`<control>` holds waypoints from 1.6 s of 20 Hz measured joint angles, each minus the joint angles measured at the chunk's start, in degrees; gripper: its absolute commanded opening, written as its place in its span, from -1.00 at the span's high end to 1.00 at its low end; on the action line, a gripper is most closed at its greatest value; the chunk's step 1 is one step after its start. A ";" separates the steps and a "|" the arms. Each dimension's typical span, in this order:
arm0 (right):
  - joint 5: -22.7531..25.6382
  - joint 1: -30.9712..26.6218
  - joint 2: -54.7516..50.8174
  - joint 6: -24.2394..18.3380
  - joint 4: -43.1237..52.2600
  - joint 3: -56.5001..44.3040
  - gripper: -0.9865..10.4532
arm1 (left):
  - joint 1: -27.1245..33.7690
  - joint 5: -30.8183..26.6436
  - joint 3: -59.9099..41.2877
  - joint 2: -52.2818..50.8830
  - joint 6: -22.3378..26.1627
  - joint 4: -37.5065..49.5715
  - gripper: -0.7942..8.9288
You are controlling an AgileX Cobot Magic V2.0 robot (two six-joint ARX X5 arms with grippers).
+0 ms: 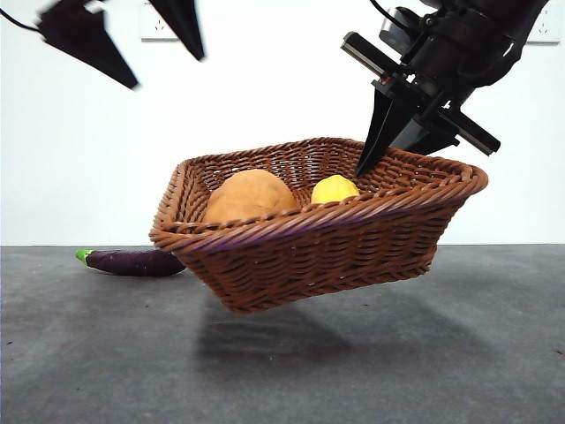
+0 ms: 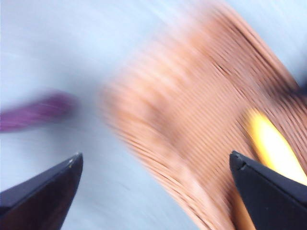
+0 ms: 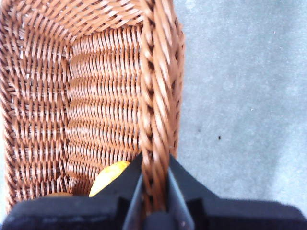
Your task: Help me put the vegetables on the table into the basket
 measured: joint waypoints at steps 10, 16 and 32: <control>-0.04 -0.83 -6.16 -3.21 -2.69 0.00 0.84 | 13.90 6.34 18.58 20.15 6.82 0.11 -0.19; -0.48 -5.16 -16.09 -6.43 -8.94 0.00 0.84 | 14.84 4.02 22.40 31.69 35.41 1.60 -0.20; -1.92 -9.49 -20.20 -9.20 -10.91 0.00 0.84 | 15.34 7.13 22.45 44.37 51.93 9.44 -0.20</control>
